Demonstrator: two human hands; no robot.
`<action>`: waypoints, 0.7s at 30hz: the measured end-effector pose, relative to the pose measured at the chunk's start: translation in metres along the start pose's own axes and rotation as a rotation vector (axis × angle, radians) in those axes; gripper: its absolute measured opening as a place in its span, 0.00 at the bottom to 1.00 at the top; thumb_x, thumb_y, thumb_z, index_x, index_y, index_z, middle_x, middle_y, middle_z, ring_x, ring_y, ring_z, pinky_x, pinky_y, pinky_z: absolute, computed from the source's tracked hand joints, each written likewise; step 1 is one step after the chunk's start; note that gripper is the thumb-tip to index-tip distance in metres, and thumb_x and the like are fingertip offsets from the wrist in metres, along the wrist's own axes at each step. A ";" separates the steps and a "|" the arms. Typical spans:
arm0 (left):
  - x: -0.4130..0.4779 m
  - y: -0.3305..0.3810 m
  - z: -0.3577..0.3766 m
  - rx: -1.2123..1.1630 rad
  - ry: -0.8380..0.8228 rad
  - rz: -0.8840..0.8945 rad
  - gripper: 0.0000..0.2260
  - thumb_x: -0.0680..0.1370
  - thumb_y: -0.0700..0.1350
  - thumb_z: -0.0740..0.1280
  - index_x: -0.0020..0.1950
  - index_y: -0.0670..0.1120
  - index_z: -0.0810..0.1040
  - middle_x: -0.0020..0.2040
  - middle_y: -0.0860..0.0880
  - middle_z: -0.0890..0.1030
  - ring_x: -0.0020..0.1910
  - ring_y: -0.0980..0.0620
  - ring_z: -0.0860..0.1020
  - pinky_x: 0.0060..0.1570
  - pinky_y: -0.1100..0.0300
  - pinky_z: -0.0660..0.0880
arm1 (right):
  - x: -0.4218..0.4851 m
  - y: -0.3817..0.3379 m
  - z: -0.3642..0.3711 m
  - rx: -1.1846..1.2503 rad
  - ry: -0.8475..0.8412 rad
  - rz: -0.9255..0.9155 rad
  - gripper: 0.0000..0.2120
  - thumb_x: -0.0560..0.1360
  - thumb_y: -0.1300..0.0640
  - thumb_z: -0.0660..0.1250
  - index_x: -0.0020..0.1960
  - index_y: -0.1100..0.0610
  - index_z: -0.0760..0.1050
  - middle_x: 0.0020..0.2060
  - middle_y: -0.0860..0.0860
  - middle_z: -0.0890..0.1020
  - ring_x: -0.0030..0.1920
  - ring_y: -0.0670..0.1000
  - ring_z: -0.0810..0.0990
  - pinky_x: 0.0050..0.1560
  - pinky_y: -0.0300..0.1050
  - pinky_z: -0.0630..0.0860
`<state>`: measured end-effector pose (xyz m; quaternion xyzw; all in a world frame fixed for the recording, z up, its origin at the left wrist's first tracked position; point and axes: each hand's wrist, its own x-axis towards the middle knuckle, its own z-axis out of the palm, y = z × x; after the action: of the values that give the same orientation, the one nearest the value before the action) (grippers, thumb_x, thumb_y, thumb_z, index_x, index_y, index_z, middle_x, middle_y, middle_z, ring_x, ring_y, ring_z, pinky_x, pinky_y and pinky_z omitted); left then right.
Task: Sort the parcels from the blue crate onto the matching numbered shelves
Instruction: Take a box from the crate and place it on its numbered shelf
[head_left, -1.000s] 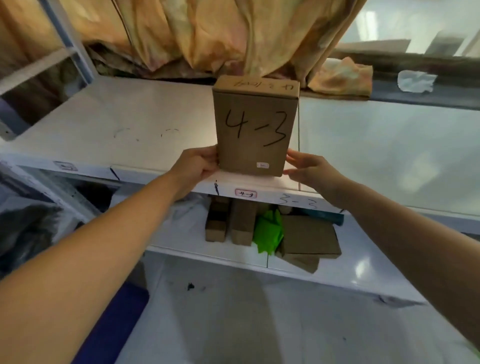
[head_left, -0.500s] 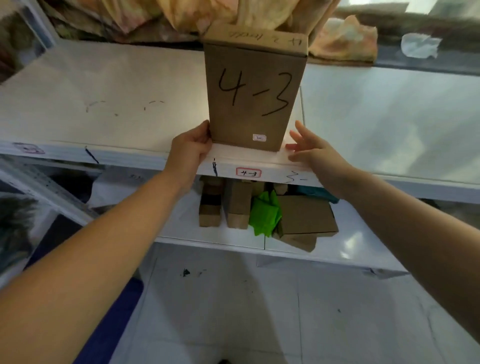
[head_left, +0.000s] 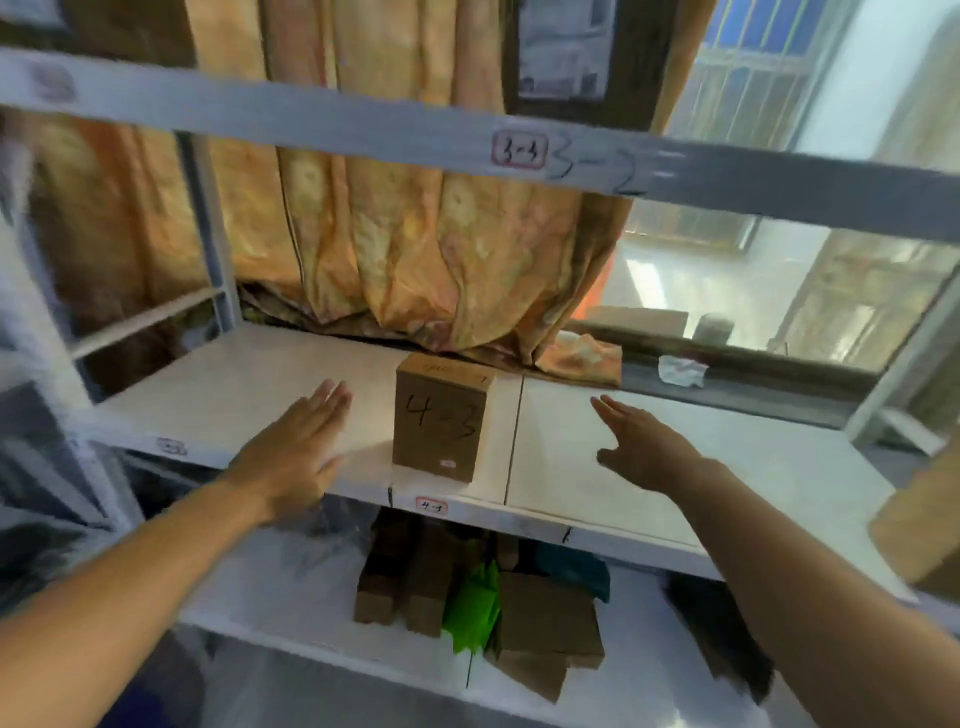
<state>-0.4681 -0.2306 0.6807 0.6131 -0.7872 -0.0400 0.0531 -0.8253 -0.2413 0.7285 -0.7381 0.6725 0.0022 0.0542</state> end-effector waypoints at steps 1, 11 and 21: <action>-0.012 0.019 -0.026 0.002 0.077 0.015 0.32 0.81 0.51 0.54 0.76 0.46 0.36 0.75 0.52 0.33 0.73 0.58 0.34 0.73 0.61 0.38 | -0.015 -0.001 -0.019 -0.022 0.043 -0.047 0.35 0.77 0.54 0.62 0.78 0.54 0.47 0.78 0.51 0.52 0.77 0.54 0.54 0.75 0.49 0.57; -0.088 0.208 -0.235 0.121 0.361 0.028 0.29 0.82 0.53 0.50 0.77 0.45 0.39 0.78 0.50 0.38 0.76 0.54 0.37 0.74 0.58 0.39 | -0.165 -0.005 -0.210 -0.180 0.447 -0.184 0.25 0.78 0.55 0.58 0.74 0.54 0.60 0.74 0.51 0.64 0.73 0.54 0.63 0.72 0.48 0.59; -0.156 0.213 -0.264 0.099 0.043 -0.173 0.29 0.82 0.54 0.51 0.77 0.45 0.43 0.78 0.48 0.42 0.77 0.50 0.42 0.76 0.50 0.46 | -0.220 -0.046 -0.245 -0.059 0.373 -0.205 0.21 0.73 0.53 0.62 0.66 0.51 0.70 0.61 0.53 0.77 0.60 0.56 0.75 0.60 0.54 0.74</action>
<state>-0.5999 -0.0267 0.9639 0.6815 -0.7309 0.0076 0.0360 -0.8178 -0.0387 0.9923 -0.7914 0.5922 -0.1200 -0.0928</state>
